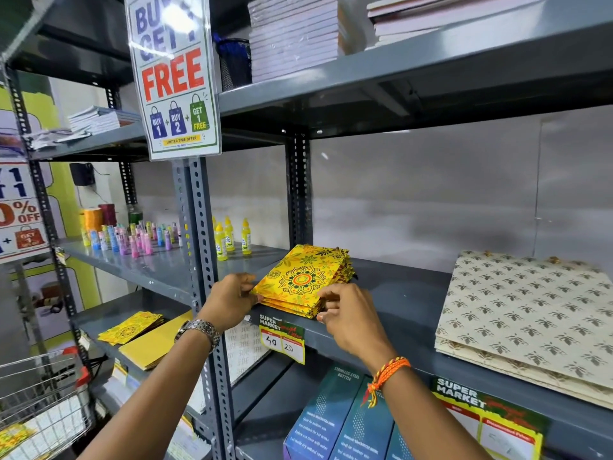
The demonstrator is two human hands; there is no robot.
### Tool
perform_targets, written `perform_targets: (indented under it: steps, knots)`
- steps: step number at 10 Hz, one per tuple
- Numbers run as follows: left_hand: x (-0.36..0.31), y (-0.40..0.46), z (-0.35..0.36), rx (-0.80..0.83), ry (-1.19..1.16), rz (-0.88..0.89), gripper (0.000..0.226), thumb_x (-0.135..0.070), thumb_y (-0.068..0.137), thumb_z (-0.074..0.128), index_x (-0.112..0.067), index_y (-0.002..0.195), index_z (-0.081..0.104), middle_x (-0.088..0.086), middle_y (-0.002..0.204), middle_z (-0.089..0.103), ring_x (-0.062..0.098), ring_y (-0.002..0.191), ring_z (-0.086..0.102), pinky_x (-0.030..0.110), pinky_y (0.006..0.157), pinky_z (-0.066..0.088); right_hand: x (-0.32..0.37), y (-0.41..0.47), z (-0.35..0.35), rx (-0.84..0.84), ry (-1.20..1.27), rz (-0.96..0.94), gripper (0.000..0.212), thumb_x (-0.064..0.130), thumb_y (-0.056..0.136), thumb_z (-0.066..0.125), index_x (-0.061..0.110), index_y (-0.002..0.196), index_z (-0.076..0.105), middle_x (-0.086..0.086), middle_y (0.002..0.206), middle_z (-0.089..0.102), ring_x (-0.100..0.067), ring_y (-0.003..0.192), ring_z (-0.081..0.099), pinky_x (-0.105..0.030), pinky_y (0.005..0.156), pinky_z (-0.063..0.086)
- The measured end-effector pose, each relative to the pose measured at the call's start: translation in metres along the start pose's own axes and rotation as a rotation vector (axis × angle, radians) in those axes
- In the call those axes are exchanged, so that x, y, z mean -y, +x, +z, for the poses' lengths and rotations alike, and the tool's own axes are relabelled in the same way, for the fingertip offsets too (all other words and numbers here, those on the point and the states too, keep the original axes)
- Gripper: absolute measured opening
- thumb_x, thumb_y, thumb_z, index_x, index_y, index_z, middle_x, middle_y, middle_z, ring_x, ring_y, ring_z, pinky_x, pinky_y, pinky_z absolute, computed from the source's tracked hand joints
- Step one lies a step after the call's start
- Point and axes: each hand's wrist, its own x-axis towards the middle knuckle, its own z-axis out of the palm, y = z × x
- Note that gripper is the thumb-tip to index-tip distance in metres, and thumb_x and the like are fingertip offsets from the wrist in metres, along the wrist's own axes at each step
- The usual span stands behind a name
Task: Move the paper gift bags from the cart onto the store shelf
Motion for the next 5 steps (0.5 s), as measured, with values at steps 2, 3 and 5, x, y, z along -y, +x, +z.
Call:
perform_targets:
  steps: [2,3,5]
  knots:
    - [-0.002,0.002,-0.003,-0.021,-0.023,-0.024,0.047,-0.005,0.089,0.065,-0.004,0.135,0.057,0.012,0.128,0.065,0.024,0.123,0.06,0.031,0.102,0.049,0.002,-0.006,0.002,-0.018,-0.031,-0.044,0.03,0.002,0.085,0.072,0.018,0.11,0.076,0.008,0.096,0.058,-0.012,0.092,0.069,-0.029,0.086,0.061]
    - [-0.002,0.005,-0.005,0.005,-0.022,-0.039,0.045,-0.004,0.09,0.064,-0.004,0.135,0.058,0.012,0.129,0.065,0.023,0.123,0.06,0.032,0.104,0.048,0.0,-0.003,0.002,-0.009,-0.026,-0.036,0.029,0.002,0.086,0.072,0.018,0.11,0.076,0.01,0.093,0.056,-0.011,0.09,0.07,-0.026,0.084,0.06]
    - [-0.022,-0.02,0.004,-0.284,0.087,0.074,0.054,-0.008,0.091,0.06,-0.008,0.143,0.048,0.008,0.128,0.067,0.021,0.076,0.072,0.032,0.082,0.055,0.009,-0.017,-0.01,-0.042,0.032,-0.083,0.026,-0.001,0.086,0.07,0.017,0.103,0.079,0.006,0.096,0.067,-0.005,0.085,0.069,-0.012,0.073,0.054]
